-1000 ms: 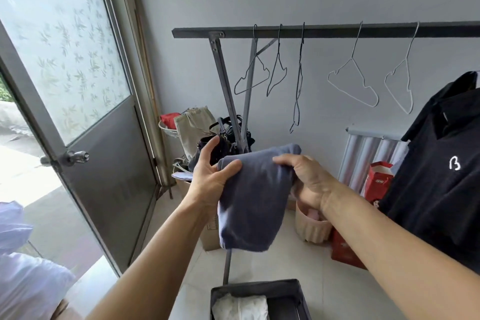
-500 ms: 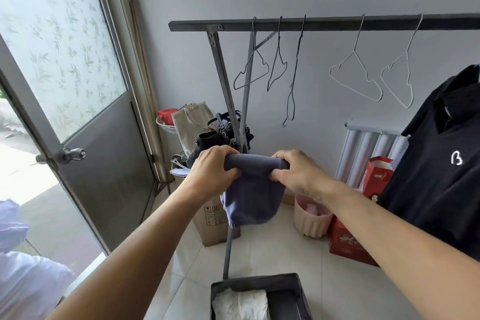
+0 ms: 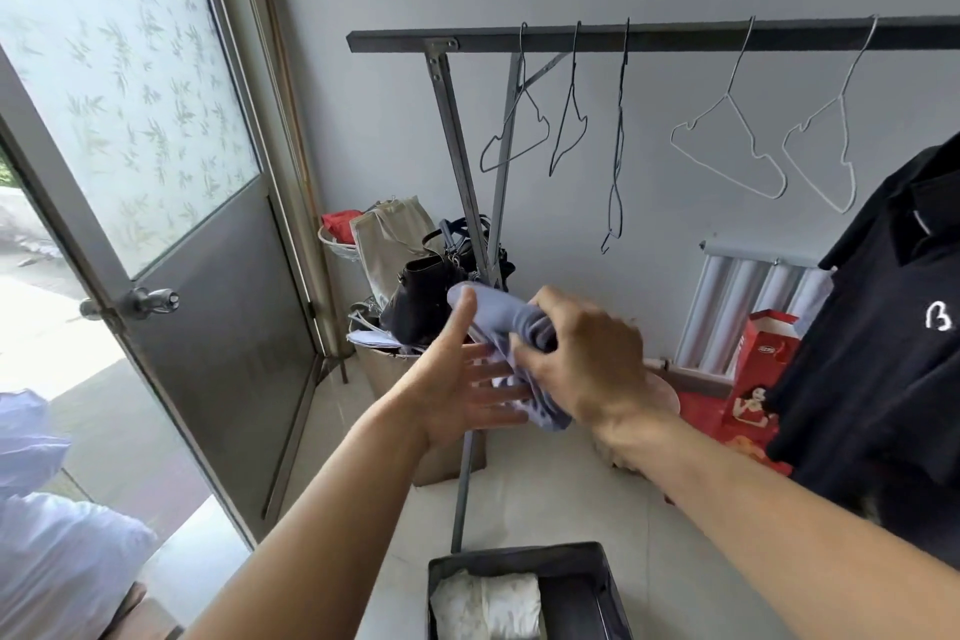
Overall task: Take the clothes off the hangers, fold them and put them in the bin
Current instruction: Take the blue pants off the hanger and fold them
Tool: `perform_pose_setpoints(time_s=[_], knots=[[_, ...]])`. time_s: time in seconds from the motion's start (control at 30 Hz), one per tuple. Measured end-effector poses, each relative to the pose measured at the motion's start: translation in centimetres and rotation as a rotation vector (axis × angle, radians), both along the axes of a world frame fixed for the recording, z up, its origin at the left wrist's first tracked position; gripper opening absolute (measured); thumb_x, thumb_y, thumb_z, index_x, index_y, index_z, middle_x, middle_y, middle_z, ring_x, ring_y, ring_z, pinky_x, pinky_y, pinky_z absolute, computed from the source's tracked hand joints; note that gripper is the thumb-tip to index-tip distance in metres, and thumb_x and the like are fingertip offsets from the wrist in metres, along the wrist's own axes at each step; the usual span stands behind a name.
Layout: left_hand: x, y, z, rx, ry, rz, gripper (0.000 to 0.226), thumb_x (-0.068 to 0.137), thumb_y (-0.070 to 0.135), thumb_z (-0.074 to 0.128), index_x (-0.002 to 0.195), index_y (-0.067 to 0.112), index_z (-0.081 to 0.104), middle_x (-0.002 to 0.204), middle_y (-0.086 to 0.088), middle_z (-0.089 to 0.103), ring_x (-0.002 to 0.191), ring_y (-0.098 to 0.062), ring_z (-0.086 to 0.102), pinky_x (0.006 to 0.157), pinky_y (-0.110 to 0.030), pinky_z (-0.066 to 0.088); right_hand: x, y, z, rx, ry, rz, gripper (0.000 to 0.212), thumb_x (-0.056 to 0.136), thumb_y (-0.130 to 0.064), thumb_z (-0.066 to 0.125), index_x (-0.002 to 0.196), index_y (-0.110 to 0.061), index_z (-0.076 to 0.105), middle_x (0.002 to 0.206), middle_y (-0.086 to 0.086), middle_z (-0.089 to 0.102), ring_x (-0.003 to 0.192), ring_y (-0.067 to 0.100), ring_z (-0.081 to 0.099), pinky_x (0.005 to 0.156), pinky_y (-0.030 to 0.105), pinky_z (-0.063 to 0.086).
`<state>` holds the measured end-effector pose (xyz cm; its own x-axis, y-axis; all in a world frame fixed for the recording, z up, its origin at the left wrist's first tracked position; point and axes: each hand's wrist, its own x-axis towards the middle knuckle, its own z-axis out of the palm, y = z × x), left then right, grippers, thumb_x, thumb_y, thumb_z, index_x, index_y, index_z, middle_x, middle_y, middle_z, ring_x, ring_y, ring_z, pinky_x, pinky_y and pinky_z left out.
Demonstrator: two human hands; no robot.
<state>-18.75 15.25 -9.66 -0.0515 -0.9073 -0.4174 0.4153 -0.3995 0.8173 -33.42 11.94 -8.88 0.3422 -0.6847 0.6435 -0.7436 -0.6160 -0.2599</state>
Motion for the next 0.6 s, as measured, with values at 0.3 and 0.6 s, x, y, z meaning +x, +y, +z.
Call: perform_pose_setpoints(time_s=[0.3,0.6], knots=[[2.1,-0.8,-3.0,0.017,0.079,0.131,0.029,0.091,0.029,0.06,0.096,0.001,0.068,0.083,-0.018,0.074,0.064,-0.028,0.072,0.058,-0.034,0.061,0.8,0.4,-3.5,0.126,-0.026,0.171,0.026,0.091,-0.042,0.05,0.087,-0.024,0.068,0.089,-0.009,0.069,0.089,0.018,0.063,0.081,0.036,0.04],[6.0,-2.6,-2.1,0.093,-0.169,-0.176,0.029,0.068,0.023,0.063,0.087,0.003,0.072,0.092,-0.021,0.07,0.083,-0.035,0.066,0.082,-0.039,0.051,0.0,-7.1,-0.6,1.233,-0.101,0.52,0.041,0.073,-0.031,0.084,0.109,-0.018,0.071,0.107,0.008,0.074,0.101,0.028,0.07,0.094,0.047,0.054]])
